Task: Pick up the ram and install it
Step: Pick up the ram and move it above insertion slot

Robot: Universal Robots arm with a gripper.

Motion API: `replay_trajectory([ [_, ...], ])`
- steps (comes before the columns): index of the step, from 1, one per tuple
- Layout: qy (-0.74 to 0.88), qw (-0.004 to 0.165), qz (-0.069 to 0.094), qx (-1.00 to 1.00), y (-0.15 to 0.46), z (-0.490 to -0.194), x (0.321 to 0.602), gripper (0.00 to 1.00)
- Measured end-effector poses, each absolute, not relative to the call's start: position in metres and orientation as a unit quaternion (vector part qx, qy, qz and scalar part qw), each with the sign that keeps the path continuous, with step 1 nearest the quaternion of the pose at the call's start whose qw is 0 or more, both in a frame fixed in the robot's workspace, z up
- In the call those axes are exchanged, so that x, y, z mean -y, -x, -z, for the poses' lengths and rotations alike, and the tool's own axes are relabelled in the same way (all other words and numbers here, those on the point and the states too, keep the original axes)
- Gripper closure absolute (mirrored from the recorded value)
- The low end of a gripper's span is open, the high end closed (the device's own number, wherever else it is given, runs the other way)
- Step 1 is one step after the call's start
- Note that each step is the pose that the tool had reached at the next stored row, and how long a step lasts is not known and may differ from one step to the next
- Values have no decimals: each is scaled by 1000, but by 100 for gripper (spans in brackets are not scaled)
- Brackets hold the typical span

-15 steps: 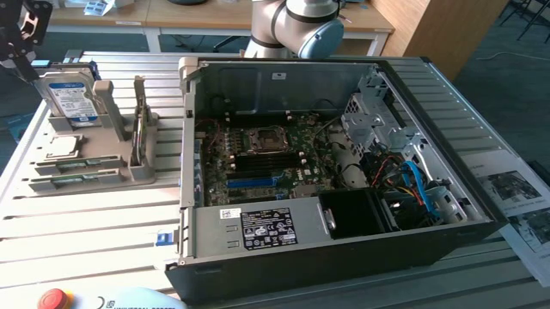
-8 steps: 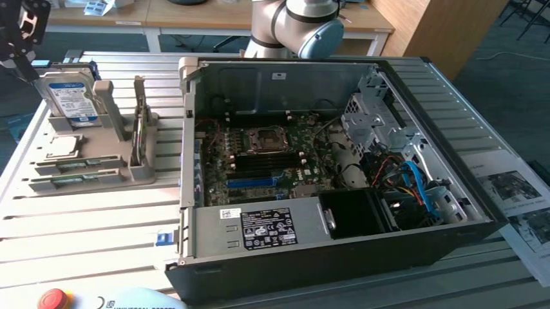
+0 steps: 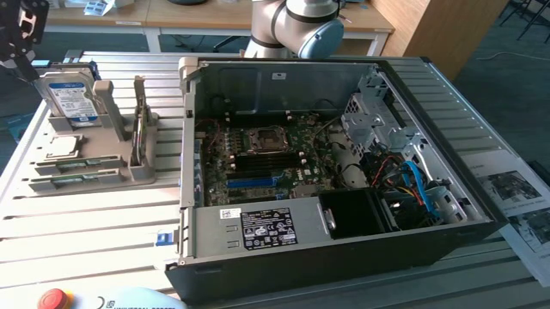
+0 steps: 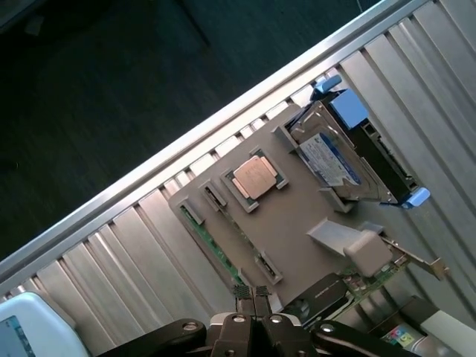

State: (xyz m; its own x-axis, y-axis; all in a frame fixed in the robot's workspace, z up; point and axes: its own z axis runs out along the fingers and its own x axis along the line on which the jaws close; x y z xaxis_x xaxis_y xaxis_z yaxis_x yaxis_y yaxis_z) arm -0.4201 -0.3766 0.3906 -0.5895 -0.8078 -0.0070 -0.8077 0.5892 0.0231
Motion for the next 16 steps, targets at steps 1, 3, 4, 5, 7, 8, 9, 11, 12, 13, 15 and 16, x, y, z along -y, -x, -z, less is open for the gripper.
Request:
replay_trajectory([
  [1,-455,2,12,890,420,-391,377,90],
  [3,-461,2,12,887,420,-391,377,90],
  [4,-464,2,12,886,420,-391,377,90],
  [5,-468,2,12,884,420,-391,377,90],
  [7,-476,2,12,880,420,-391,377,90],
  [8,-480,2,12,877,420,-391,377,90],
  [9,-484,2,12,875,420,-391,377,90],
  [11,-493,3,12,870,420,-391,377,90],
  [12,-498,3,12,867,420,-391,377,90],
  [13,-503,3,12,864,420,-391,377,90],
  [15,-513,3,12,858,420,-391,377,90],
  [16,-518,3,12,855,420,-391,377,90],
])
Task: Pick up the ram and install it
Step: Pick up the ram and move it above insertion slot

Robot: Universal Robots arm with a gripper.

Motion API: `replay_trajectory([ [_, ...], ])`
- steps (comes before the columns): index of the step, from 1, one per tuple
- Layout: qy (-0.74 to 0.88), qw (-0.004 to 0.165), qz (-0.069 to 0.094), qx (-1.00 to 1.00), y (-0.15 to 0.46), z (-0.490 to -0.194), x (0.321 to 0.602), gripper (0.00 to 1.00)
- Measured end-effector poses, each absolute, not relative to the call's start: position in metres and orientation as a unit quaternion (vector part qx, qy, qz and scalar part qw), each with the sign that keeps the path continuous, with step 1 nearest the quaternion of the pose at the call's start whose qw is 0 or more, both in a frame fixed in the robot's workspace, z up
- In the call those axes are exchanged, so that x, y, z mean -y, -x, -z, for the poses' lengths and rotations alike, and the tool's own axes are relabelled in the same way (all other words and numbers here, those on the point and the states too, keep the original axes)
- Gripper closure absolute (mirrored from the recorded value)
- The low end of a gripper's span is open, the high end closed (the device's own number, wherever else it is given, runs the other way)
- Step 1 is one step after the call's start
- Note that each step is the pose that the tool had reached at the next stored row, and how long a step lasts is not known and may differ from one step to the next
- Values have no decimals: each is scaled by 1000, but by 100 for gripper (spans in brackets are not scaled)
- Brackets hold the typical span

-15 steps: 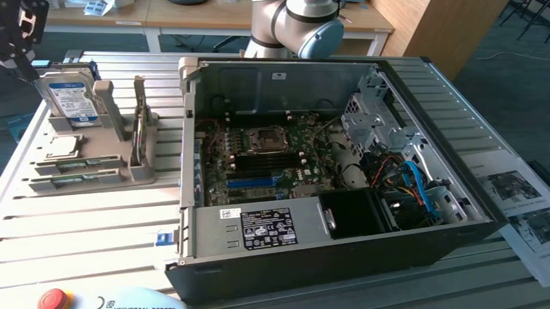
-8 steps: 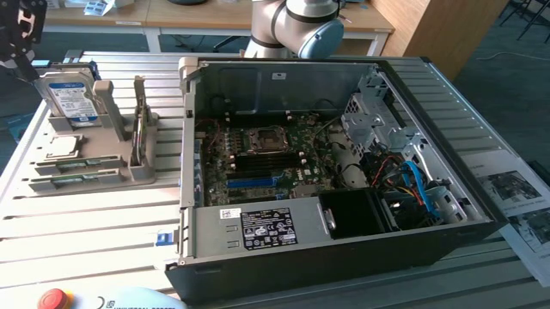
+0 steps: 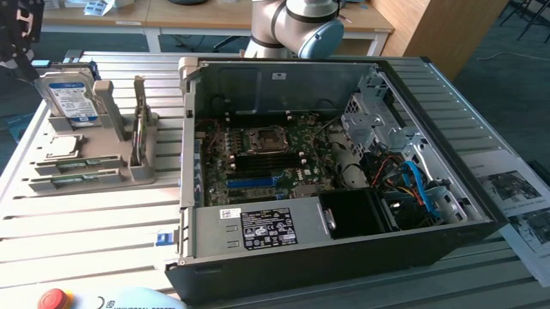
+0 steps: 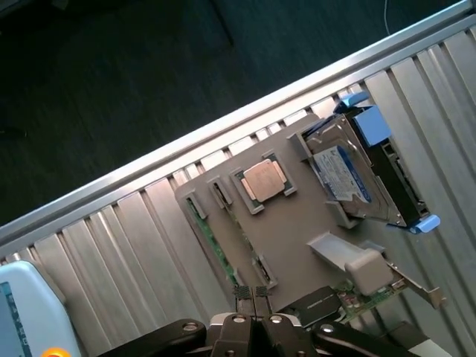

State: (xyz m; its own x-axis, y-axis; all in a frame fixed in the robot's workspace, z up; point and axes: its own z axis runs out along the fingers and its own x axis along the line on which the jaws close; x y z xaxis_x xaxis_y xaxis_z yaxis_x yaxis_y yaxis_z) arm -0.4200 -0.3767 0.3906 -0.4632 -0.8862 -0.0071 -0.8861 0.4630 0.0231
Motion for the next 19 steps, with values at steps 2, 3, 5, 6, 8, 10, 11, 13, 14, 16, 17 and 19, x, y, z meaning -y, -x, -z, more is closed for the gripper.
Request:
replay_trajectory([
  [2,-529,3,12,849,420,-391,377,90],
  [3,-534,3,12,846,420,-391,377,90],
  [5,-543,3,12,839,420,-391,377,90],
  [6,-548,3,12,836,420,-391,377,90],
  [8,-558,4,12,829,420,-391,377,90],
  [10,-568,4,12,823,420,-391,377,90],
  [11,-573,4,12,820,420,-391,377,90],
  [13,-582,4,11,813,420,-391,377,90],
  [14,-587,4,11,809,420,-391,377,90],
  [16,-597,4,11,802,420,-391,377,90],
  [17,-601,4,11,799,420,-391,377,90],
  [19,-610,4,11,792,420,-391,377,90],
])
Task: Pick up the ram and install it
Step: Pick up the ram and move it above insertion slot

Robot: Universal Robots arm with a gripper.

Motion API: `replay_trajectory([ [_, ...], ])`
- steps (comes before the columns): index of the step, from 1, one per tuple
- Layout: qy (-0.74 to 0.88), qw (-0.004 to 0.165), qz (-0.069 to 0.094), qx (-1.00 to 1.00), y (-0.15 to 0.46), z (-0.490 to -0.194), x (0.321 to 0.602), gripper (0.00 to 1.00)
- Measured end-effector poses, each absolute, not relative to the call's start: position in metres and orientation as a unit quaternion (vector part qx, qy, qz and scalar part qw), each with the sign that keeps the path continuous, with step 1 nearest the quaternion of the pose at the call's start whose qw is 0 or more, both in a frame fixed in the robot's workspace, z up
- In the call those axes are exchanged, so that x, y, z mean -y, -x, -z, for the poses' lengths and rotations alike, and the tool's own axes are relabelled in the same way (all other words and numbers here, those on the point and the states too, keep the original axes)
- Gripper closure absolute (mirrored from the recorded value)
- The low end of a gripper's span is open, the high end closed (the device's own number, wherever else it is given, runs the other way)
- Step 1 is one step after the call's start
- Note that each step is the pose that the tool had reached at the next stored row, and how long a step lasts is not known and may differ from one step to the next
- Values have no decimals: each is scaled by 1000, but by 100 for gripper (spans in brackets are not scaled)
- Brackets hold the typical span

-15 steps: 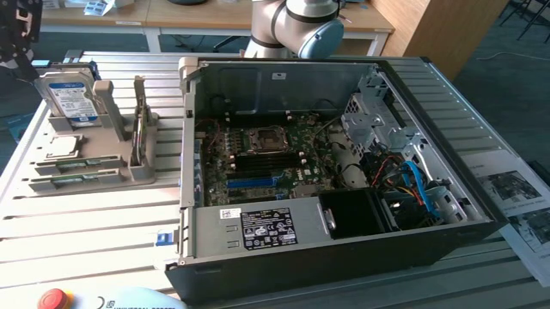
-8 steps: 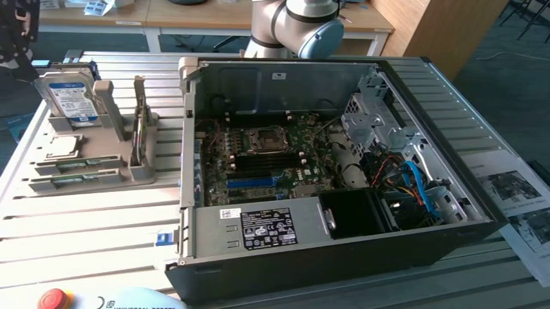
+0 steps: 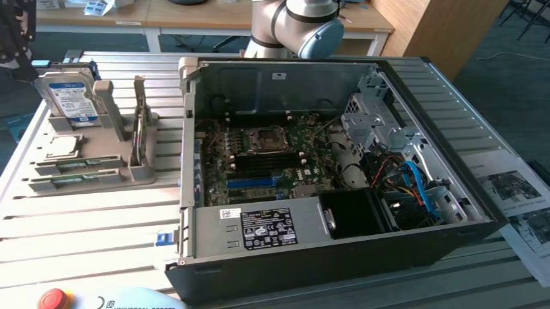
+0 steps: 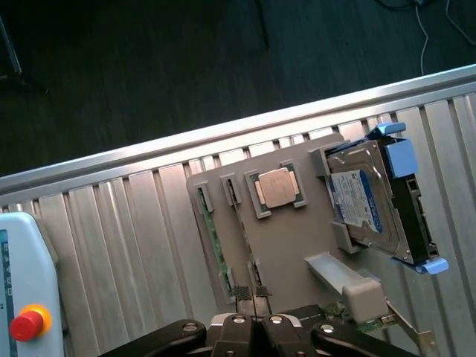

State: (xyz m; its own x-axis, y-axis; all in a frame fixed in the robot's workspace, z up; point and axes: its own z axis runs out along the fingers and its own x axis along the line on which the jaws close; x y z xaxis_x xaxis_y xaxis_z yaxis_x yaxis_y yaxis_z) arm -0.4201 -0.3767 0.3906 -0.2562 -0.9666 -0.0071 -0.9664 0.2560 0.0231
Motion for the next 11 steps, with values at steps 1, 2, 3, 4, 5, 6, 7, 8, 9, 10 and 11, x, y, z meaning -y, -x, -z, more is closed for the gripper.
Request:
replay_trajectory([
  [1,-614,4,11,789,420,-391,377,90],
  [2,-619,4,11,785,420,-391,377,90],
  [3,-623,4,11,782,420,-391,377,90],
  [4,-628,5,11,778,420,-391,377,90],
  [5,-633,5,11,774,420,-391,377,90],
  [6,-638,5,11,770,420,-391,377,90],
  [7,-643,5,11,766,420,-391,377,90],
  [8,-648,5,10,762,420,-391,377,90],
  [9,-652,6,10,758,420,-391,377,90],
  [10,-658,6,10,753,420,-391,377,90],
  [11,-663,6,10,749,420,-391,377,90],
])
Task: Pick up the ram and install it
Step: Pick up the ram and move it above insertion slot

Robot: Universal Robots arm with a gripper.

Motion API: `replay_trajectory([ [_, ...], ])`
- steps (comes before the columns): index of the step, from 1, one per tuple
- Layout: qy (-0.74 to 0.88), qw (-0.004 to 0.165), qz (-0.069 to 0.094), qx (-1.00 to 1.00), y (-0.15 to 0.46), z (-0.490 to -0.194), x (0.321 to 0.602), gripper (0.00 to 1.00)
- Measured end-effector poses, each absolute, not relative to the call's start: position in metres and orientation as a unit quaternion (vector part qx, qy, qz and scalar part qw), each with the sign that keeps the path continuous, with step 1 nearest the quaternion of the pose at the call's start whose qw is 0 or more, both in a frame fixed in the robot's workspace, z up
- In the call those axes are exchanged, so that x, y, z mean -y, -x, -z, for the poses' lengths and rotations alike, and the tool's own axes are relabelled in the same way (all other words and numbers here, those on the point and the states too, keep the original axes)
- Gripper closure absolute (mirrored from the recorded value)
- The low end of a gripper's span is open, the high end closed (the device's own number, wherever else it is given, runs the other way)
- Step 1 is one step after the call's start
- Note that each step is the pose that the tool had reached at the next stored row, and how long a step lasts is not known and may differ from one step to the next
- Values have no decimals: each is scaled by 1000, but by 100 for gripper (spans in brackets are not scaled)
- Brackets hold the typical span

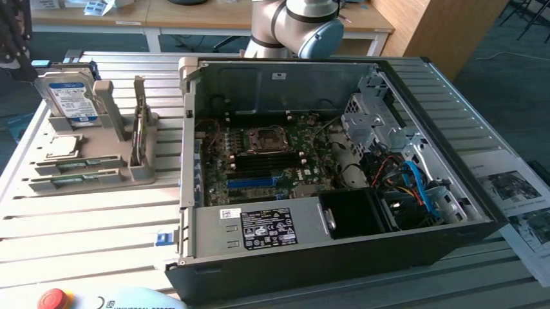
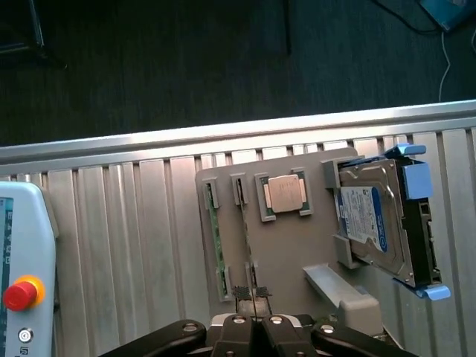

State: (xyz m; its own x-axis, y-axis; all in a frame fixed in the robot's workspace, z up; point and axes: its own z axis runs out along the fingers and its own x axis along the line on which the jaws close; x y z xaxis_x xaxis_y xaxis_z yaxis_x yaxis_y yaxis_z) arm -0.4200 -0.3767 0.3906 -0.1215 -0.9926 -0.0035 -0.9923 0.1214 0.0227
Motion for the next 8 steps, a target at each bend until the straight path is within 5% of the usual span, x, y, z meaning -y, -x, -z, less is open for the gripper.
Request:
replay_trajectory([
  [8,-701,9,7,713,420,-391,377,90],
])
